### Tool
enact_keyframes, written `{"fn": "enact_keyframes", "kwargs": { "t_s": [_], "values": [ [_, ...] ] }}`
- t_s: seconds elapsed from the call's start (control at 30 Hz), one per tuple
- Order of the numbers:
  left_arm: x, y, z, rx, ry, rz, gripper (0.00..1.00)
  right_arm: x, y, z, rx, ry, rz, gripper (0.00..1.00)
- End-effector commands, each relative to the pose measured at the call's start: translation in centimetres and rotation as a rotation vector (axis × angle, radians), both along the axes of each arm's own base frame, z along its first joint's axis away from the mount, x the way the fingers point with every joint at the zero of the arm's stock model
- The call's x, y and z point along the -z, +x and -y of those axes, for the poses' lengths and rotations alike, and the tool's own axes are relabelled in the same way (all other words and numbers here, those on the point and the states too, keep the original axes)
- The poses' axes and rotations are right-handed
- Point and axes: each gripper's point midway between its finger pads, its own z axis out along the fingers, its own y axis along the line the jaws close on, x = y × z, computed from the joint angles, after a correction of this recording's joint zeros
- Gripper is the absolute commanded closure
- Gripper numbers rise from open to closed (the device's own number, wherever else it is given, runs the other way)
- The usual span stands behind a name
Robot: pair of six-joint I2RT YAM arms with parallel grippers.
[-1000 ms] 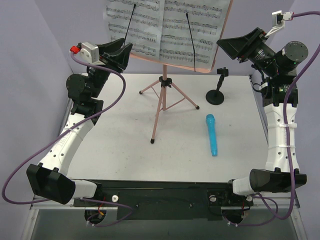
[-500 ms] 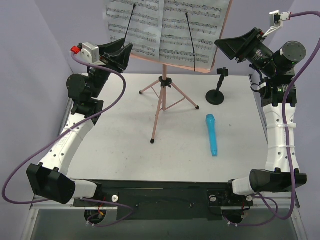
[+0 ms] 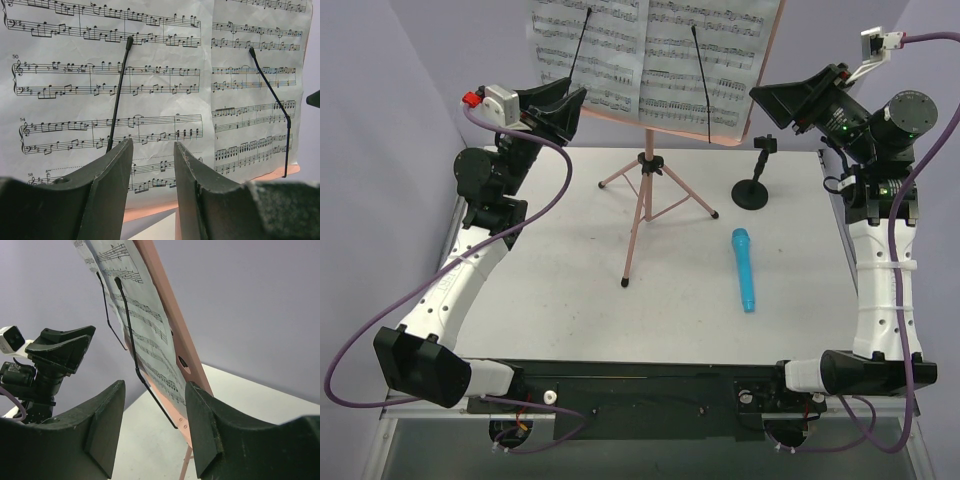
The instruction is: Set up the instrument practice props
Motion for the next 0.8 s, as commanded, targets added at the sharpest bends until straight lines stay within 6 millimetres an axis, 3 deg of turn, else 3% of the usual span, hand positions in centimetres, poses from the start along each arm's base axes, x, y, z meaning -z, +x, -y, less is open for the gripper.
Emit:
{"fn": "enact_keyframes", "kwargs": {
  "t_s": [0.0,0.77],
  "values": [
    [-1.3,-0.7,-0.2,0.015,-0.02,0.043,0.52,-2.0,-1.3,-0.2,-0.001,-0.019,0.094,0.53],
    [-0.7,-0.3,0.0,0.014,-0.013,0.032,0.52,-0.9,0.7,-0.6,-0.014,-0.017,0.057,0.54]
  ]
}}
